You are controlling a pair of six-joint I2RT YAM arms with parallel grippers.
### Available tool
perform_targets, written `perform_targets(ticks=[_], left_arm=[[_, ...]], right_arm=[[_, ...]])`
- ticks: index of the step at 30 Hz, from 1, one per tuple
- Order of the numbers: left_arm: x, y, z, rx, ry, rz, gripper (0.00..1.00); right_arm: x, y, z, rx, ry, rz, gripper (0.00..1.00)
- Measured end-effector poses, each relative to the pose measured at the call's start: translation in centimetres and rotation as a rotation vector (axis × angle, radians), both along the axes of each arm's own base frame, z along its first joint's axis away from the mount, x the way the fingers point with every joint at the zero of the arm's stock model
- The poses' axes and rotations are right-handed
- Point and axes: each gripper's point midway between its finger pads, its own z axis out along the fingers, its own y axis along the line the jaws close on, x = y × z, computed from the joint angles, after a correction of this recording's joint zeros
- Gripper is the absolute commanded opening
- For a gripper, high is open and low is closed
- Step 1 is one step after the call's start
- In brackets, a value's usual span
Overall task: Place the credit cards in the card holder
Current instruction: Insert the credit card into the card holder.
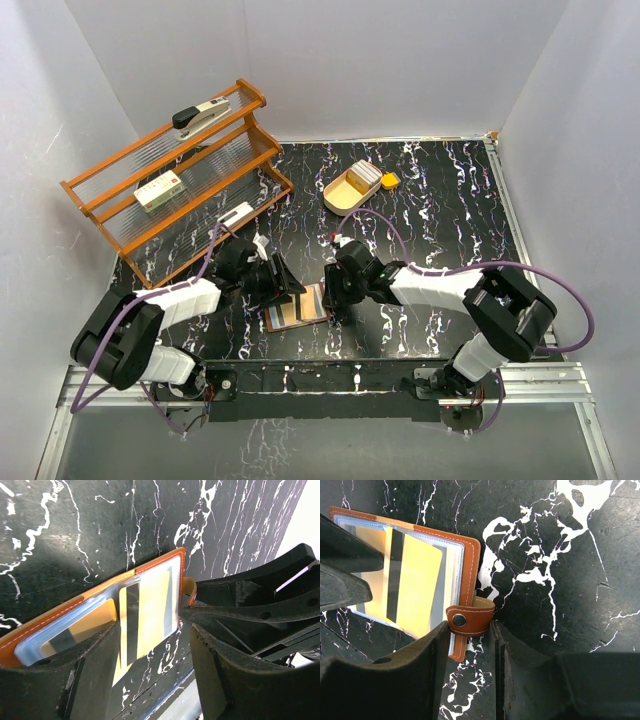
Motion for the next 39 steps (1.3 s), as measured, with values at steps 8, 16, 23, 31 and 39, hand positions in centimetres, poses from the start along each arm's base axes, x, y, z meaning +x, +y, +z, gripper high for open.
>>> perform_targets(ticks=[8, 16, 23, 31, 39], left_arm=[[-0.5, -1.5, -0.5, -0.017, 0.029, -0.018, 0.55], [-0.9, -2.6, -0.1, -0.031, 0.044, -0.024, 0.56], [-0.7, -4.1, 0.5, -0.054, 0.055, -0.035, 0.56], [-0.1, -5.1, 1.2, -0.02, 0.051, -0.055, 0.59], [-0.1, -3.2, 1.9, 0.072, 0.032, -0.035, 0.59]], right_arm=[[-0.1, 0.2, 0.0, 0.017, -0.003, -0.009, 0.29], [-0.8, -0.7, -0.2, 0.028, 0.007, -0.054, 0.23], [-1.3, -2.2, -0.3, 0.021, -0.006, -0.138, 0.21], [-1.2, -3.4, 0.8, 0.038, -0.048, -0.216, 0.35], [-1.2, -3.7, 1.8, 0.036, -0.06, -0.222, 0.45]])
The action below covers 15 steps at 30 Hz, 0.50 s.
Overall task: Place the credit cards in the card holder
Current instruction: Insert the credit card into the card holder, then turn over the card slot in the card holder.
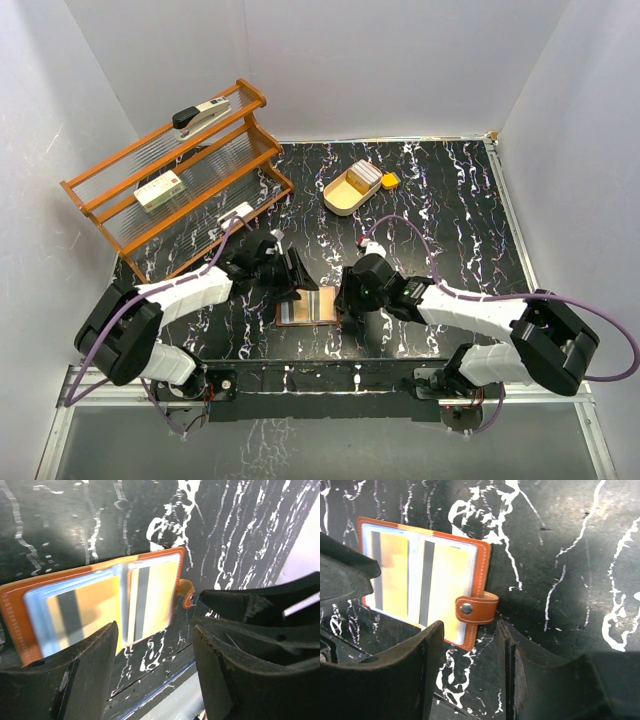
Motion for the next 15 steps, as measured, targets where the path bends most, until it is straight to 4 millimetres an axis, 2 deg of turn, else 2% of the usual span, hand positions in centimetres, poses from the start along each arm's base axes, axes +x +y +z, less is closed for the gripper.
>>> perform_targets(ticks=[4, 10, 15], left_arm=[[0.3, 2.0, 0.0, 0.042, 0.012, 0.037, 0.58], [1.9, 4.8, 1.5, 0.019, -0.008, 0.122, 0.59], [1.9, 6.1, 1.3, -0.044, 0.025, 0.163, 0.55]], right_arm=[[0.0, 1.4, 1.6, 0.019, -0.018, 0.027, 0.45], [-0.4, 4.2, 4.1, 0.09, -0.054, 0.087, 0.45], [-0.5, 6.4, 4.0, 0.104, -0.042, 0.122, 0.43]])
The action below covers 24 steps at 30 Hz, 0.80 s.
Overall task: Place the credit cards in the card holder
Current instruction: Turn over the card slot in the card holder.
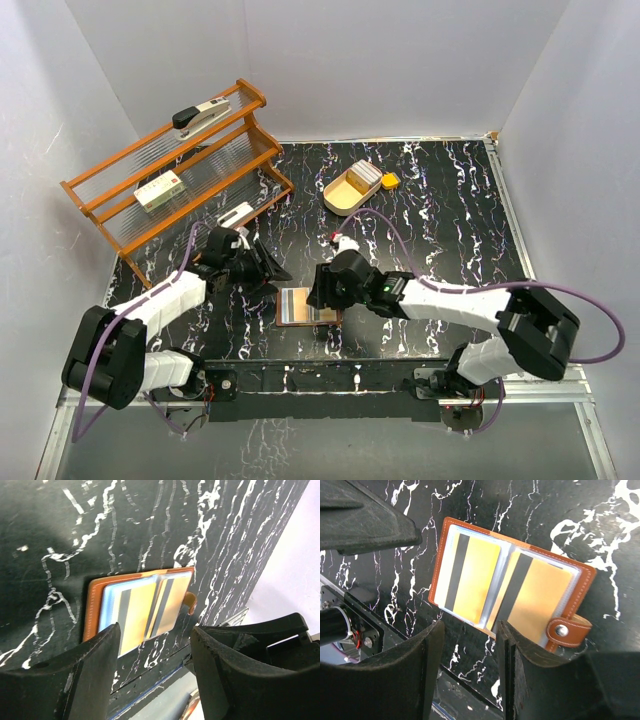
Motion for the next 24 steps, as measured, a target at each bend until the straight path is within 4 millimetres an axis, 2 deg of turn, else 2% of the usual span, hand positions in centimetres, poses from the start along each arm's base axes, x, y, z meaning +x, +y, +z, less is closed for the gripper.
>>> perform_targets(ticks=[5, 10, 12, 18, 24], left_arm=[[-1.0, 0.8, -1.3, -0.037, 0.061, 0.023, 0.53], [-1.1, 0.5, -1.3, -0.069, 0.067, 0.019, 0.4], [-1.2, 0.4, -1.6, -0.077, 0.073, 0.016, 0.39], [-1.8, 0.4, -2.7, -0.075, 0.107, 0.009, 0.46], [-1.6, 0.2, -2.9, -0.085, 0.103, 0.001, 0.48]], right_arm=[[0.3, 1.8, -0.8, -0.007, 0.028, 0.016, 0.44], [0.6, 3.3, -1.6, 0.0, 0.047, 0.02, 0.43], [0.7, 3.6, -2.2, -0.007, 0.057, 0.019, 0.41], [0.7, 3.7, -4.4, -0.052, 0.084, 0.015, 0.29], [0.8, 3.3, -5.7, -0.088, 0.094, 0.004, 0.07]])
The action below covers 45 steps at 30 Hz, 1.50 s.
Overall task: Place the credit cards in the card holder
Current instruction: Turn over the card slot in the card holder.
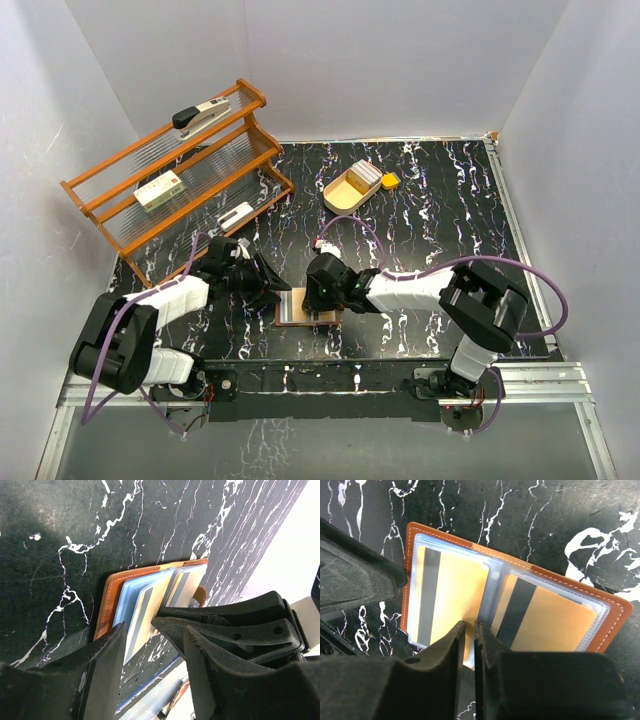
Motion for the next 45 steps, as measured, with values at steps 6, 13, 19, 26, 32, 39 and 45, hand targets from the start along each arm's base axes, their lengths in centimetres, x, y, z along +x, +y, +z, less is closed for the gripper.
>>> perform_targets(ticks=[6, 13, 19, 26, 32, 39, 45], left_arm=[[0.16, -0.12, -0.07, -0.004, -0.01, -0.008, 0.49], [0.14, -0.23, -0.3, -0.008, -0.01, -0.022, 0.5], [-0.01, -0.19, -0.44, -0.003, -0.012, -0.033, 0.51], [-0.22, 0.33, -0.53, 0.037, -0.011, -0.04, 0.52], [-0.21, 0.63, -0.74, 0.06, -0.01, -0.035, 0.53], [-0.19, 0.64, -0.73, 0.061, -0.01, -0.034, 0.53], [-0.08, 0.43, -0.49, 0.047, -0.019, -0.039, 0.54]], right_arm=[[0.04, 0.1, -0.39, -0.024, -0.016, -0.007, 0.0], [0.25, 0.48, -0.45, -0.039, -0.026, -0.01, 0.0], [0.31, 0.42, -0.46, -0.043, -0.028, -0.014, 0.0], [0.26, 0.39, -0.52, -0.055, -0.03, -0.016, 0.0], [0.19, 0.37, -0.38, -0.1, -0.039, -0.017, 0.04], [-0.04, -0.07, -0.34, -0.15, -0.052, -0.012, 0.03], [0.02, -0.12, -0.59, -0.168, -0.053, -0.005, 0.0]])
